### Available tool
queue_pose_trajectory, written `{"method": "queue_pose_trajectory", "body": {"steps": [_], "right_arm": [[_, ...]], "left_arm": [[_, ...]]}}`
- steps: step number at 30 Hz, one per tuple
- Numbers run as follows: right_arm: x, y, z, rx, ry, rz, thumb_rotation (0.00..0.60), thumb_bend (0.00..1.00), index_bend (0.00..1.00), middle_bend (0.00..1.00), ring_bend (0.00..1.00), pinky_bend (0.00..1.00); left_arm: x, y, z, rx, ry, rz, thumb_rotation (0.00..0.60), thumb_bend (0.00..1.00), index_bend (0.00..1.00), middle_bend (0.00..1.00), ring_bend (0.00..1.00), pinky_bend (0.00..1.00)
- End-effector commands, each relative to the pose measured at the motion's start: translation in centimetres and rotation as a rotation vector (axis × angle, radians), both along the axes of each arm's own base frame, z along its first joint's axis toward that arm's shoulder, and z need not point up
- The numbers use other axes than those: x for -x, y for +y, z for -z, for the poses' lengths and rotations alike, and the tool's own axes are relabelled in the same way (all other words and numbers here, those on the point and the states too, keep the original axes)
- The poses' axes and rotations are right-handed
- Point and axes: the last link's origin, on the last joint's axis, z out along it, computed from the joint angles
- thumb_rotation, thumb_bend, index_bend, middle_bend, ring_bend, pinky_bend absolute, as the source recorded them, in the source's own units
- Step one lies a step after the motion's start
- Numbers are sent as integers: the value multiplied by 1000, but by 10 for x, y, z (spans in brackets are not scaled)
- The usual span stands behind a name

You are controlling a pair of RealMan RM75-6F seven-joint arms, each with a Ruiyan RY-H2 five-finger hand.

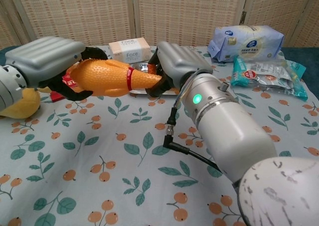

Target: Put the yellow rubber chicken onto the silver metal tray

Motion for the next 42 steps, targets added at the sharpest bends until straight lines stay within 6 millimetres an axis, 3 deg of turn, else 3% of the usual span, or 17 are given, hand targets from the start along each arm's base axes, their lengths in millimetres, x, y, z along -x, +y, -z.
{"method": "queue_pose_trajectory", "body": {"steps": [1, 4, 10, 21, 23, 26, 29, 31, 35, 42], "right_arm": [[1, 0, 0, -1, 1, 1, 600, 424, 919, 657, 927, 1000], [2, -1, 0, -2, -2, 3, 600, 424, 918, 657, 927, 1000], [3, -1, -2, 0, -1, 4, 600, 424, 918, 657, 927, 1000], [3, -1, -3, -3, -4, 4, 600, 424, 918, 657, 927, 1000], [3, 0, -3, -4, -6, 3, 600, 424, 918, 657, 927, 1000], [3, 0, -3, -4, -8, 3, 600, 424, 918, 657, 927, 1000], [3, 0, -3, -6, -6, 3, 600, 424, 918, 657, 927, 1000], [3, 0, -2, -8, -3, 2, 600, 424, 918, 657, 927, 1000], [3, 0, -2, -7, -5, 3, 600, 424, 918, 658, 927, 1000], [3, -1, -5, -5, -17, 5, 600, 424, 919, 659, 927, 1000]], "left_arm": [[-1, 1, 1, -19, -43, 10, 600, 615, 754, 708, 499, 366], [-1, 2, 2, -32, -53, 29, 600, 719, 840, 783, 571, 409], [1, 3, 3, -36, -77, 46, 600, 791, 879, 849, 670, 462], [-4, -2, -1, -26, -113, 52, 600, 738, 870, 848, 658, 432], [-2, -4, 0, -5, -96, 48, 600, 657, 770, 766, 585, 388], [0, -6, -1, 46, -63, 33, 600, 481, 300, 302, 245, 254], [-2, -6, -2, 69, -60, 23, 600, 433, 56, 50, 32, 158], [-3, -6, -3, 77, -54, 20, 600, 409, 2, 2, 0, 105], [-2, -4, -5, 78, -35, 4, 600, 362, 0, 0, 0, 41], [-2, -5, -7, 93, -56, -11, 600, 332, 0, 0, 0, 24]]}}
